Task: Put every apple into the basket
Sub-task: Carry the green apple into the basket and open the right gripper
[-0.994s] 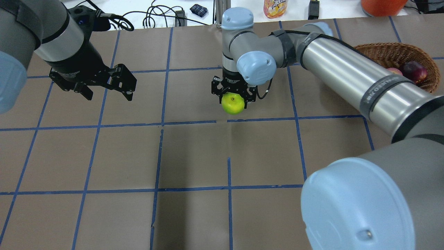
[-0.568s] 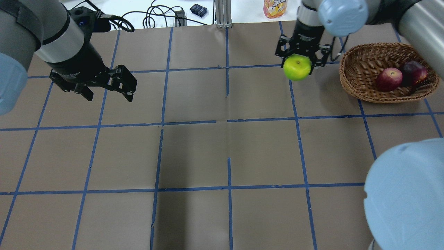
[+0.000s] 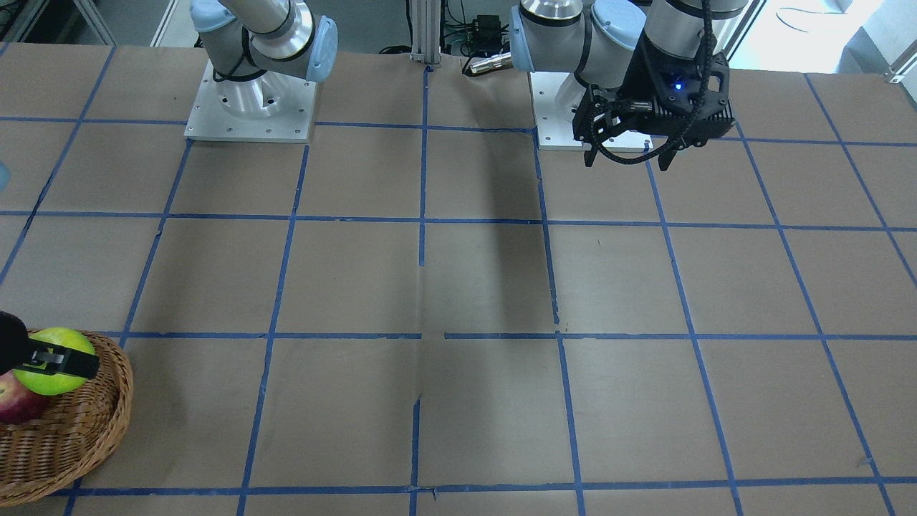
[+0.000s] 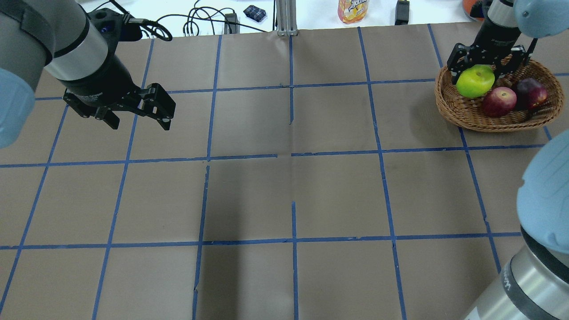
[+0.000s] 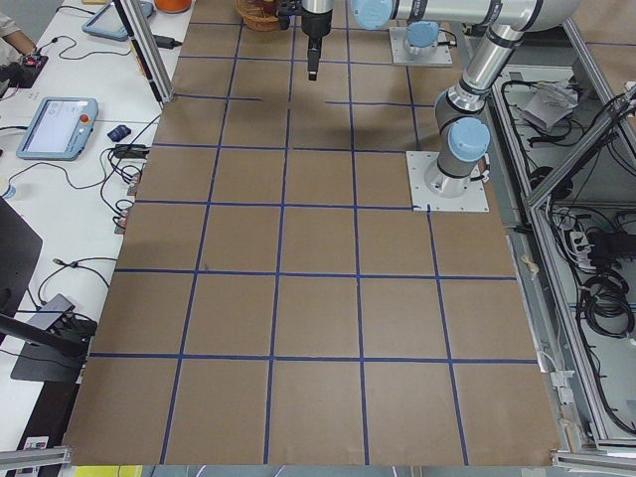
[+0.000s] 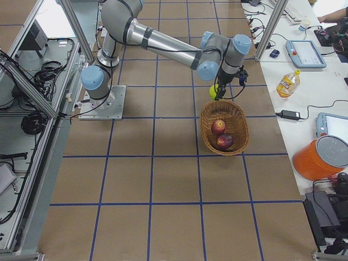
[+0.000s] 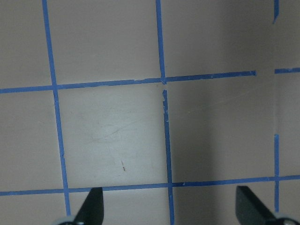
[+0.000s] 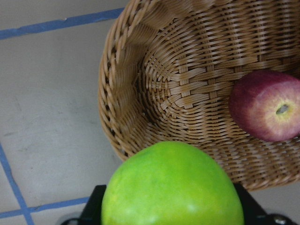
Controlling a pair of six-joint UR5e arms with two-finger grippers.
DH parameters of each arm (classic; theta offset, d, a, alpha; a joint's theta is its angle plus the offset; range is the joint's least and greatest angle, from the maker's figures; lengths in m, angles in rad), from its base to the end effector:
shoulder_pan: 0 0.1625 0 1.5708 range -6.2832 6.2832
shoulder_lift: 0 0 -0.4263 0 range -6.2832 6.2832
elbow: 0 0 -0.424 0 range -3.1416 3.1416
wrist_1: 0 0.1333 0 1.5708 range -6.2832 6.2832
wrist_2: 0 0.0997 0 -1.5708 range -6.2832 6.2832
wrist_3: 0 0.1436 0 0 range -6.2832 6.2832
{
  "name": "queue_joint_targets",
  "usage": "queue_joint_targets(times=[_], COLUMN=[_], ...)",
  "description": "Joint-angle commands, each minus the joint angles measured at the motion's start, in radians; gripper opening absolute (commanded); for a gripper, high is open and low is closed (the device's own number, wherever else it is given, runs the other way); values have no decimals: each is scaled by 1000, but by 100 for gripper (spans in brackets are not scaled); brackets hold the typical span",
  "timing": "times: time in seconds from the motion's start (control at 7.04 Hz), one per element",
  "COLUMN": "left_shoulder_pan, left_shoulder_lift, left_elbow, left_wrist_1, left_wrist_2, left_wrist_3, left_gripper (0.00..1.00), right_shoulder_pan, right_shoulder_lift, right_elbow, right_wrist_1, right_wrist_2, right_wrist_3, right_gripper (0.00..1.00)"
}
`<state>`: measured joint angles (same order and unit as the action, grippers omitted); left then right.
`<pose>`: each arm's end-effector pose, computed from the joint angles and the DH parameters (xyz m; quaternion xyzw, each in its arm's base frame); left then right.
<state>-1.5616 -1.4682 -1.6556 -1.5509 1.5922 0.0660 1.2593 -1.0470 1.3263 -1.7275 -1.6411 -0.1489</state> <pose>-0.1258 -0.4865 0.4544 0.0282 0.9994 -0.0184 0.0114 -0.0979 -0.7062 0.2604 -0.0789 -0.9944 -0.0676 0.0202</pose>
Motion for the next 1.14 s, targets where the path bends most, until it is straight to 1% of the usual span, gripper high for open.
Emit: queue_joint_targets(times=[0.0,0.14,0.28,0.43,0.57,0.71,0.85,0.99], left_shoulder_pan=[0,0,0,0,0,0,0,0], left_shoulder_lift=[3,0,-1,-1,-1,3,-1,0], left_elbow=[-6,0,0,2,0,-1,-3,-3], left_wrist_1=[0,0,0,0,0,0,0,0], left_wrist_2=[0,-3,-3,-3,-3,-3,-3,-3], left_wrist_3=[0,0,0,0,0,0,0,2], left_gripper=[100,100,100,100,100,100,100,100], right_shoulder_pan=[-26,-28,-28,-28,-28,-29,-29,-29], right_shoulder_lift=[73,93,100,122,127,125,122,110], right_elbow=[8,11,11,7,10,7,-1,-2], right_wrist_1=[-103,-118,-119,-122,-124,-118,-104,-95], right_wrist_2=[-3,-5,-2,0,-5,-35,-60,-63], right_wrist_3=[-56,-63,-52,-49,-63,-78,-80,-80], right_gripper=[0,0,20,35,81,100,100,100])
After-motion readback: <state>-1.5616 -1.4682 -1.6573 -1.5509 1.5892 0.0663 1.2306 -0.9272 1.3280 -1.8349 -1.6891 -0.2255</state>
